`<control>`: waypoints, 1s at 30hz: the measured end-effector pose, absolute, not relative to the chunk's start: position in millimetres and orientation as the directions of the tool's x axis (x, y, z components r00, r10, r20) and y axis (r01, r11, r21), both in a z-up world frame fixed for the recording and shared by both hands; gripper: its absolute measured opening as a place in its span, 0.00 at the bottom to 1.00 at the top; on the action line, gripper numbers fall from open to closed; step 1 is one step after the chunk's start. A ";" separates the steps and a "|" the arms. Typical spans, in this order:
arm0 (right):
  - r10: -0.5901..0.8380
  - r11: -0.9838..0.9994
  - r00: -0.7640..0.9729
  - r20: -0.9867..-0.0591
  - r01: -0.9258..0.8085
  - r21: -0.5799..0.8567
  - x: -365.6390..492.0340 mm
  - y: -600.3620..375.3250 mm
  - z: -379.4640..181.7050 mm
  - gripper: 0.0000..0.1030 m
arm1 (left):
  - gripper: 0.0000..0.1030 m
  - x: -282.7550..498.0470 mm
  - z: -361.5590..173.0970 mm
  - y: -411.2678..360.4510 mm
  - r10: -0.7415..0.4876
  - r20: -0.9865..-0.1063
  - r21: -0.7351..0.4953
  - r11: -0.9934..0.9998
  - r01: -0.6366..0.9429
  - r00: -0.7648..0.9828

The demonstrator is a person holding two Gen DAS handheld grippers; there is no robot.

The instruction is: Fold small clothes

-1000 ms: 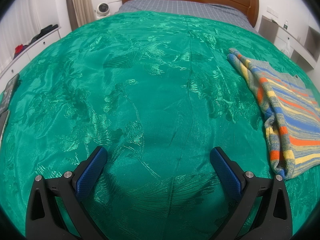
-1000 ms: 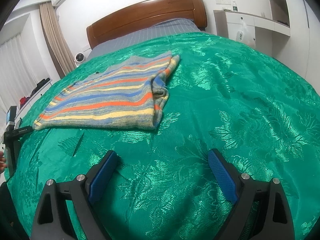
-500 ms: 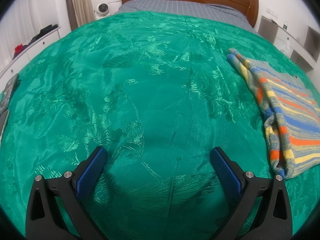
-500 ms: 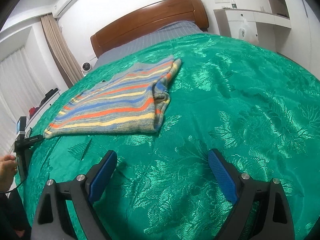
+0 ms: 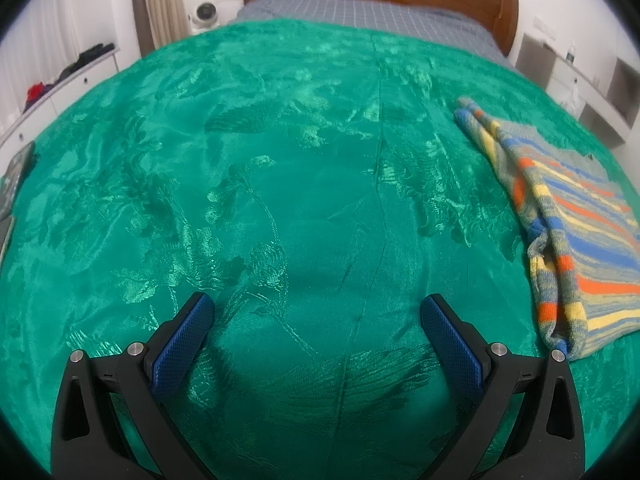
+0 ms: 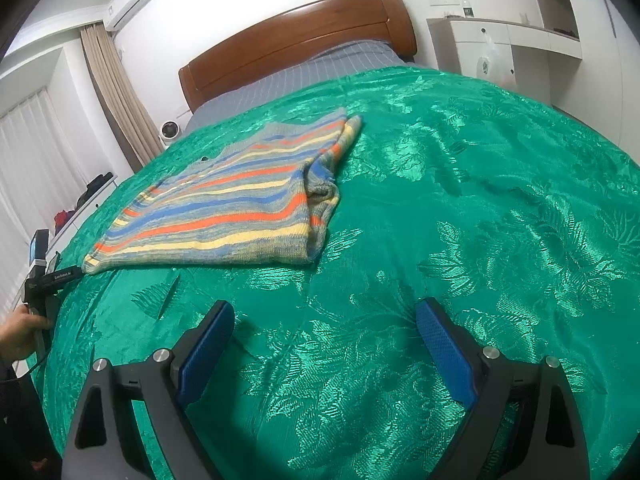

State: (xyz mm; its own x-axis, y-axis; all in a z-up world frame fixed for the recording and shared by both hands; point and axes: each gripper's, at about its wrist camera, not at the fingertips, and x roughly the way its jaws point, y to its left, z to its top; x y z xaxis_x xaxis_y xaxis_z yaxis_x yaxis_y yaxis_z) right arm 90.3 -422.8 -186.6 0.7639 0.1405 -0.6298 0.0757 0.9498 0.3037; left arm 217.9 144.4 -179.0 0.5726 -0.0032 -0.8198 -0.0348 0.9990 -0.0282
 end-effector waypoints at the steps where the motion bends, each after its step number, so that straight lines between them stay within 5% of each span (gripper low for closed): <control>1: 0.140 0.950 0.764 -0.630 0.076 0.303 90.3 -422.7 -186.8 0.89 | 1.00 221.3 -177.1 143.4 -0.012 -0.839 -0.030 0.999 -0.025 0.543; 7: 0.151 0.945 0.770 -0.621 0.071 0.318 88.6 -425.2 -187.3 0.89 | 1.00 234.1 -173.4 145.8 -0.071 -0.894 -0.116 0.990 -0.076 0.443; 12: 0.166 0.940 0.765 -0.622 0.068 0.335 87.6 -428.8 -186.1 0.89 | 0.98 223.6 -162.0 119.0 0.085 -0.878 0.062 0.996 -0.064 0.471; 15: 0.214 0.926 0.723 -0.656 0.064 0.373 90.8 -436.2 -177.9 0.89 | 0.98 195.9 -124.0 84.6 0.124 -0.788 0.147 0.989 -0.010 0.603; 18: 0.284 0.897 0.685 -0.670 0.057 0.438 90.8 -450.2 -167.3 0.89 | 0.99 165.0 -92.2 29.7 -0.070 -0.741 0.071 0.981 0.181 0.668; 22: 0.300 0.880 0.666 -0.683 0.083 0.467 89.6 -486.2 -152.3 0.89 | 0.99 138.5 -88.6 -80.6 -0.388 -0.750 -0.069 0.851 0.521 0.535; 26: 0.322 0.843 0.664 -0.675 0.124 0.524 98.9 -521.7 -144.5 0.89 | 0.99 116.2 -114.2 -210.9 -0.466 -0.742 0.051 0.678 0.734 0.482; 28: 0.355 0.820 0.656 -0.666 0.125 0.559 114.5 -536.4 -141.1 0.89 | 0.90 119.3 -131.3 -250.5 -0.451 -0.760 0.088 0.643 0.761 0.469; 30: 0.417 0.784 0.638 -0.647 0.107 0.612 142.3 -547.4 -138.0 0.89 | 0.61 128.9 -153.1 -283.7 -0.407 -0.796 0.115 0.627 0.771 0.449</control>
